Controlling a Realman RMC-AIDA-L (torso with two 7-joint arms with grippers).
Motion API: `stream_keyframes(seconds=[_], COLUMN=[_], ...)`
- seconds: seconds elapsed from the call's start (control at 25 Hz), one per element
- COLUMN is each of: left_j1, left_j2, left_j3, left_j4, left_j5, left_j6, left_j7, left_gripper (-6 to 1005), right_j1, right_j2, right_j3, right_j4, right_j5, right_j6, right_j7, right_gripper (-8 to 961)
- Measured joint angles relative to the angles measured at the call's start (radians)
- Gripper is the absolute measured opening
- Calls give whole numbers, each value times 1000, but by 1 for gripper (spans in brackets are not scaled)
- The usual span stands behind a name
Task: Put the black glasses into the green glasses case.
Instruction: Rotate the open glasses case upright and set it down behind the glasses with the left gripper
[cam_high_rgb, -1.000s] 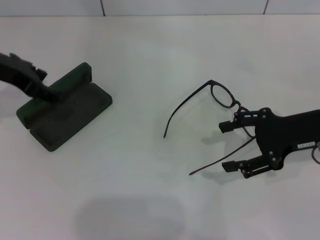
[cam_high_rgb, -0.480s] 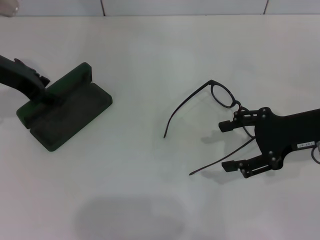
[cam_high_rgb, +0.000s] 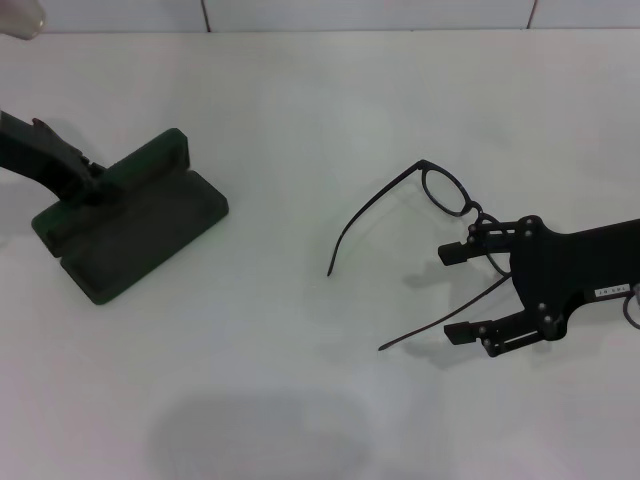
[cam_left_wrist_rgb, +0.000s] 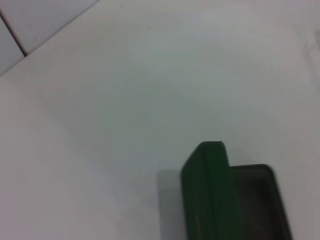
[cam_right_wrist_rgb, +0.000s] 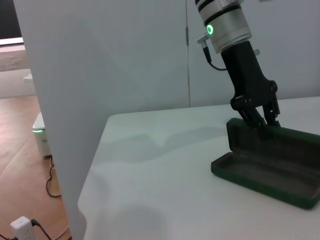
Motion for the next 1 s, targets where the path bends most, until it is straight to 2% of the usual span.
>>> stream_keyframes(seconds=[0.36,0.52,0.76,1.0], left_j1=[16,64,90,95], left_j2=[-3,-15,-59,-62], left_j3=[8,60,82,165], left_j4=[68,148,166,131], left_j5=[-71,-182,-280,-275], left_j6=[30,42,0,-99], left_j7=[73,228,466,497], left_gripper=[226,209,206,208], right_j1=[-1,-3,-10,-19], right_j2=[1,2,3,3], right_j3=[0,0,0,0], right_j4=[5,6,3,3], right_j5=[-9,-10,-11,-11], right_j6=[0,0,-4,-10], right_j7=[1,1,1,2], right_gripper=[846,845,846,846])
